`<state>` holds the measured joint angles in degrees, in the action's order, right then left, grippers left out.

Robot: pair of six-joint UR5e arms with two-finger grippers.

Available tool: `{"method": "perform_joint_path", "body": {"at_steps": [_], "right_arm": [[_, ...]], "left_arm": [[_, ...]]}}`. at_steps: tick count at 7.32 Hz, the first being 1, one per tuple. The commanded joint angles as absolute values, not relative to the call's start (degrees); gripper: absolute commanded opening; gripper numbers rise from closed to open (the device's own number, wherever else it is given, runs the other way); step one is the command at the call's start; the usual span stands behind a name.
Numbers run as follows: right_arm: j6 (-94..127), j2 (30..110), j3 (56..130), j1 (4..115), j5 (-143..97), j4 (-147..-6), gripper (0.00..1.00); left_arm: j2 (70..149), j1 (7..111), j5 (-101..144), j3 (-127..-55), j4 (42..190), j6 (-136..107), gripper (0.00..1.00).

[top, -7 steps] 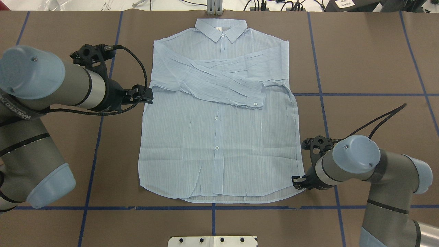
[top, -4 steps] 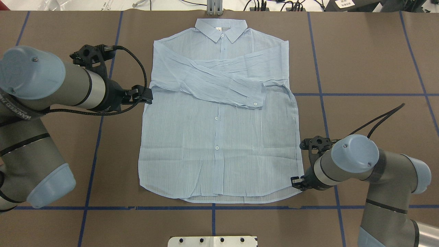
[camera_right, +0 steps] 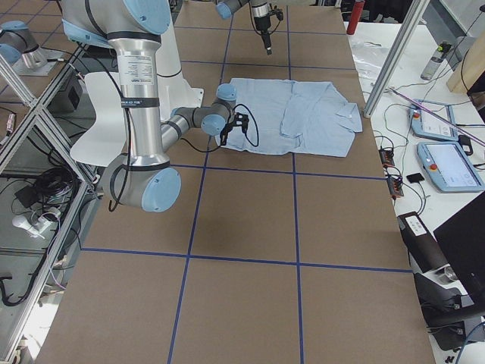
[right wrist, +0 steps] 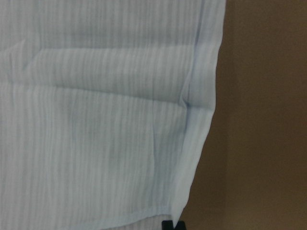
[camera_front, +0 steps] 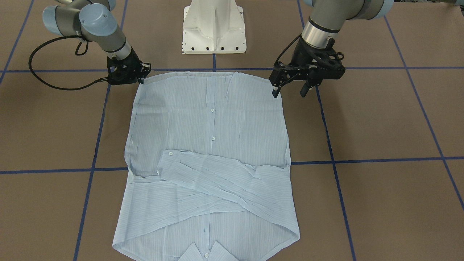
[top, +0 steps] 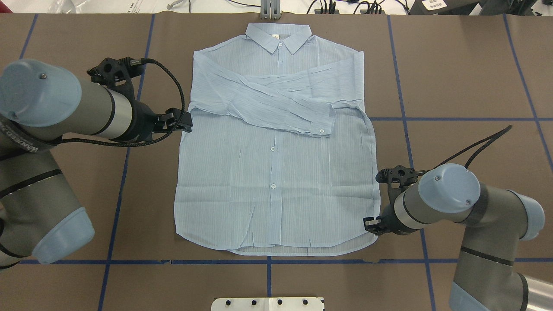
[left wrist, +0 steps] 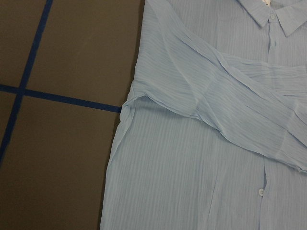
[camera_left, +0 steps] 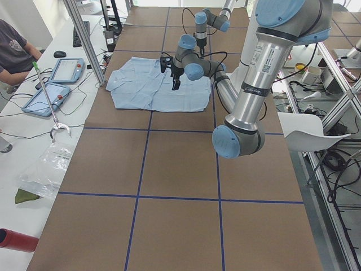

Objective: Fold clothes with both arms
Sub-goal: 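Lower the left gripper to the hem corner nearest it while the right gripper holds position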

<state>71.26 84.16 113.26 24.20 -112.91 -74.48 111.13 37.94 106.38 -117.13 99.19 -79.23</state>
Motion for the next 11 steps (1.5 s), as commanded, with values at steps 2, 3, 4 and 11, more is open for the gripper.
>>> {"method": "perform_joint_path", "body": {"at_steps": [2, 3, 4, 11], "right_arm": [[71.2, 84.3, 114.5, 27.2, -113.2, -74.1, 0.0], [71.2, 84.3, 115.5, 27.7, -113.2, -74.1, 0.0], [71.2, 84.1, 115.8, 27.9, -113.0, -74.1, 0.0], [71.2, 84.1, 115.7, 27.8, -112.9, -74.1, 0.0]], "left_arm": [[108.0, 23.2, 99.1, -117.9, 100.0, -94.3, 0.99], [107.9, 21.0, 97.6, -117.5, 99.9, -95.6, 0.99], [106.7, 20.6, 97.5, -116.6, 99.8, -95.6, 0.98], [106.0, 19.0, 95.7, -110.8, 99.7, -94.7, 0.77]]}}
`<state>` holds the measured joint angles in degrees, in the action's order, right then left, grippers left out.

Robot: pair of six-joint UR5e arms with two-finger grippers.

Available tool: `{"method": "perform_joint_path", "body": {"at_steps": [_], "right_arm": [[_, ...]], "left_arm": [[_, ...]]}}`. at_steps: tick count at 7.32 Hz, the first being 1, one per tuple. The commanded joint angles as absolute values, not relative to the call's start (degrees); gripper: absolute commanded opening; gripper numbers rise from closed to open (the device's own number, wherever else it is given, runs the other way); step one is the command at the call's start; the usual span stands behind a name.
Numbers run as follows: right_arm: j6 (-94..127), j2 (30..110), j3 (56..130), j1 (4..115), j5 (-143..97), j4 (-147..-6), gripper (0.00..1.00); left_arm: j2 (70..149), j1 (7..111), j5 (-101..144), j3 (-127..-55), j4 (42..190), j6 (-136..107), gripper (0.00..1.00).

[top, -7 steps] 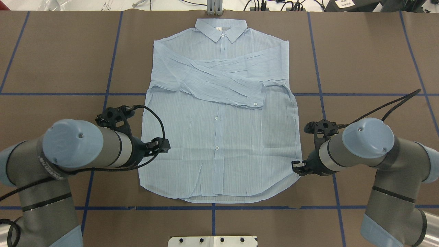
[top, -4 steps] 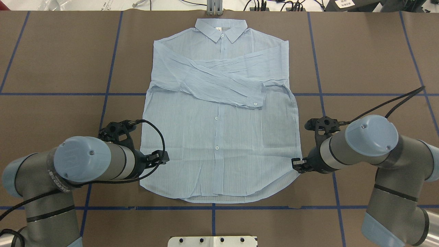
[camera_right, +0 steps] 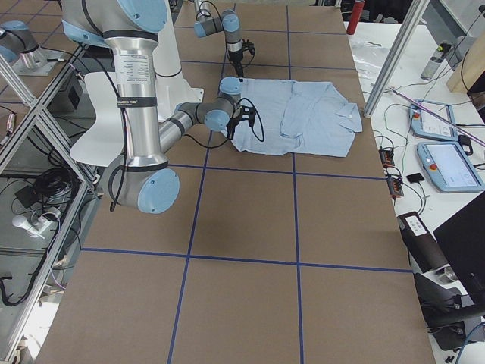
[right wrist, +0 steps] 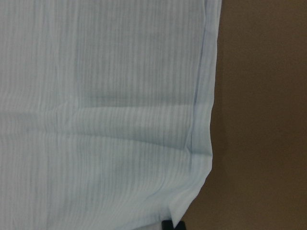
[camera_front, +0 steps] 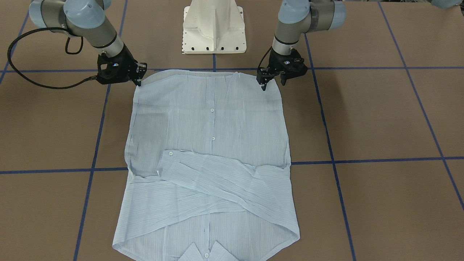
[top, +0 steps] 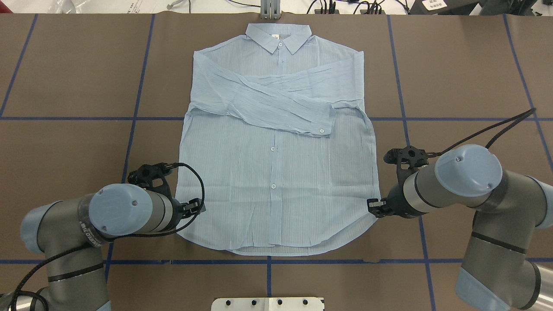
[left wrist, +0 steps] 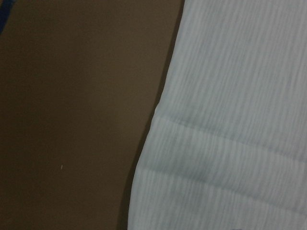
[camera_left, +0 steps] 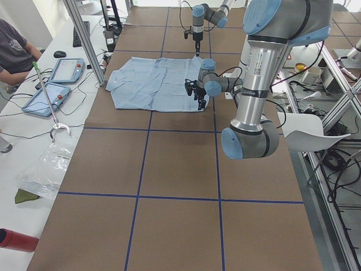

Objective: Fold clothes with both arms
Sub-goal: 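Lower the left gripper to the hem corner nearest it while the right gripper holds position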

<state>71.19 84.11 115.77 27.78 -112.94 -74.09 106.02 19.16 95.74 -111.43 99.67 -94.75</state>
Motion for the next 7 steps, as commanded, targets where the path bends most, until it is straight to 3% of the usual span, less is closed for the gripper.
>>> {"method": "perform_joint_path", "body": {"at_steps": [1, 7], "right_arm": [[71.2, 84.1, 115.7, 27.8, -112.9, -74.1, 0.0], [71.2, 84.1, 115.7, 28.2, -112.9, -74.1, 0.0]], "left_arm": [[106.0, 18.5, 95.1, -110.0, 99.7, -94.7, 0.74], [105.8, 18.2, 95.1, -110.7, 99.8, -87.6, 0.7]]}}
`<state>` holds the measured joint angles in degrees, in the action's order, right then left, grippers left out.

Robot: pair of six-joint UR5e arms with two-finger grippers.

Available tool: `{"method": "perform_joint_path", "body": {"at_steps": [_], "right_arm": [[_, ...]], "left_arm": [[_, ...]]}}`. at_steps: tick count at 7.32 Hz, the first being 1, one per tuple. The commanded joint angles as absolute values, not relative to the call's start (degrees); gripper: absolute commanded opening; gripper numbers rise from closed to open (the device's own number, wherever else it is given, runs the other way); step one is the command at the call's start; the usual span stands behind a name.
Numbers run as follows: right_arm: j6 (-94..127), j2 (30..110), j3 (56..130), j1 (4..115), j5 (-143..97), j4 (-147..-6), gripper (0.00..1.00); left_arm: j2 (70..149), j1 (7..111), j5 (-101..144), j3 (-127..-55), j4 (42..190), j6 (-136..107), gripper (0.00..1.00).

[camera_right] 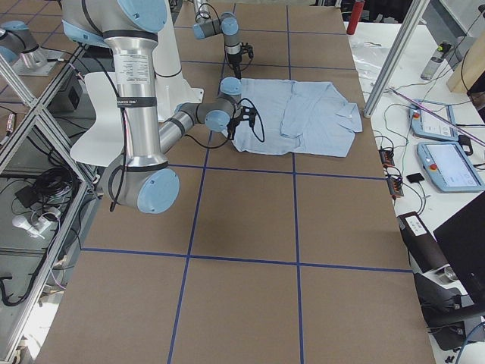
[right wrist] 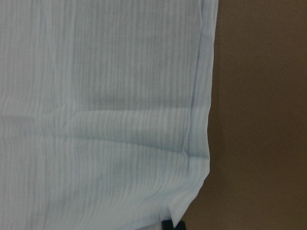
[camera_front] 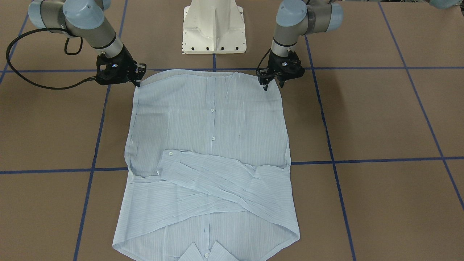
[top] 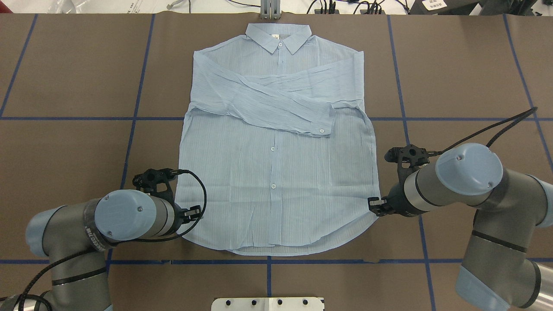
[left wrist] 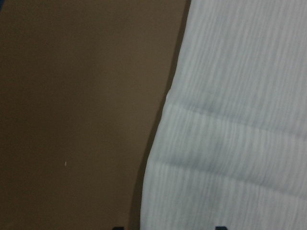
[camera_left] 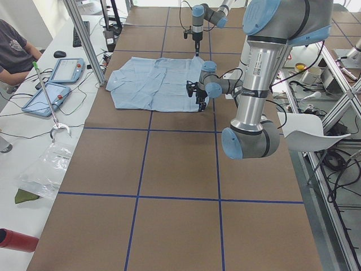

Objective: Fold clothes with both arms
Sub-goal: 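Lower the left gripper to the hem corner nearest it while the right gripper holds position, then close both grippers on the hem corners nearest the robot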

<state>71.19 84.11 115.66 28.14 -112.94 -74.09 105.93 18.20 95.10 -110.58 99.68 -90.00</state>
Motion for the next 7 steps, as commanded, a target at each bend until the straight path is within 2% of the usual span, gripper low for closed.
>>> {"method": "perform_joint_path", "body": {"at_steps": [1, 7], "right_arm": [[71.2, 84.1, 115.6, 28.2, -112.9, -74.2, 0.0], [71.2, 84.1, 115.6, 28.2, -112.9, -74.2, 0.0]], "left_arm": [[105.9, 18.1, 95.1, -110.7, 99.8, -86.8, 0.7], [104.2, 17.5, 95.2, -111.4, 99.9, -85.5, 0.67]]}}
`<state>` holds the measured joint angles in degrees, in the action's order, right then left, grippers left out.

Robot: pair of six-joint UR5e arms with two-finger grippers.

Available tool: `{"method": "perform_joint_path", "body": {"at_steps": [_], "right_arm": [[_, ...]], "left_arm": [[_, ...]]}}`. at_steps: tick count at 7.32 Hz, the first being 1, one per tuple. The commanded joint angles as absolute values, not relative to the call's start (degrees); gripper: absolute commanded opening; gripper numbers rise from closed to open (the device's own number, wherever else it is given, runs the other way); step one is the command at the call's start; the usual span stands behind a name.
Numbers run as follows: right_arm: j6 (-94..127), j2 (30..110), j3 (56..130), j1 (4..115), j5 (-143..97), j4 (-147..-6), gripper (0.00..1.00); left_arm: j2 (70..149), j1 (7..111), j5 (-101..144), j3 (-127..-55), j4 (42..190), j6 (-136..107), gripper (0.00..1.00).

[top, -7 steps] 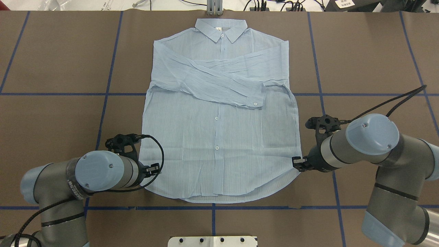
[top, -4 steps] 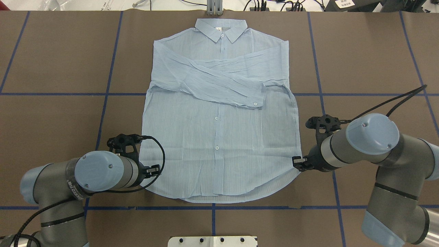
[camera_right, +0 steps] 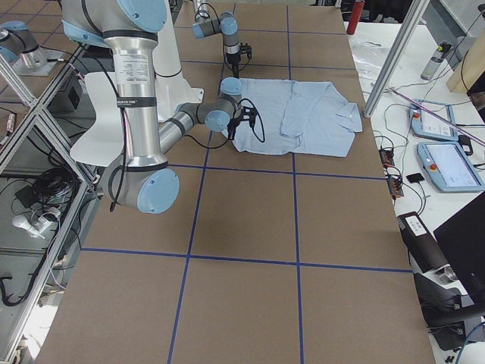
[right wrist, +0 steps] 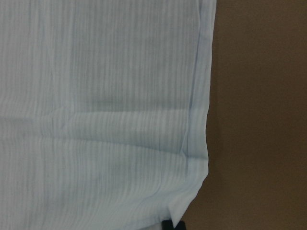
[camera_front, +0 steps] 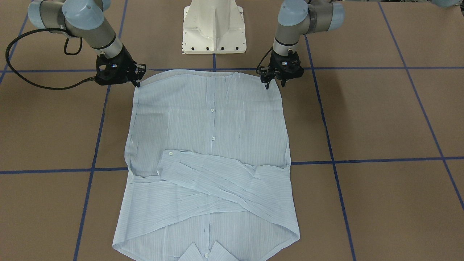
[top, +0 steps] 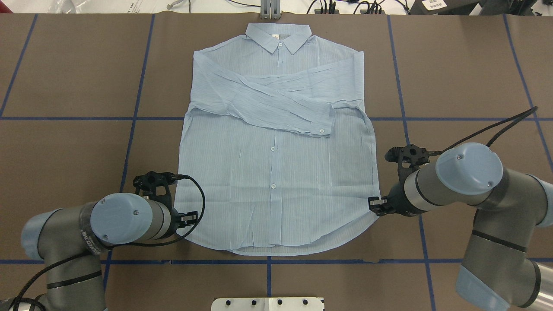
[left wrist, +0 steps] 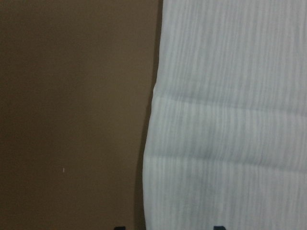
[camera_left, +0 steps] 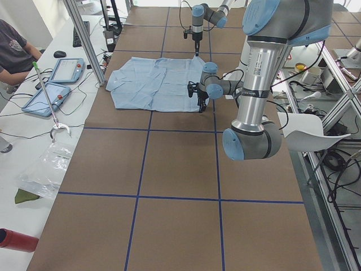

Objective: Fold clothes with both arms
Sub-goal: 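Close both grippers on the hem corners nearest the robot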

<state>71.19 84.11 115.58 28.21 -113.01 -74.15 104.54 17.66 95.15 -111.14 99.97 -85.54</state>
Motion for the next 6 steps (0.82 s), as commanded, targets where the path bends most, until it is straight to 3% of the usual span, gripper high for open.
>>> {"method": "perform_joint_path", "body": {"at_steps": [1, 6], "right_arm": [[71.2, 84.1, 115.6, 28.2, -112.9, -74.1, 0.0], [71.2, 84.2, 115.7, 28.4, -113.0, -74.2, 0.0]], "left_arm": [[104.2, 17.4, 95.5, -111.4, 99.9, -85.5, 0.67], [104.2, 16.7, 95.8, -111.8, 99.8, -85.5, 0.48]]}}
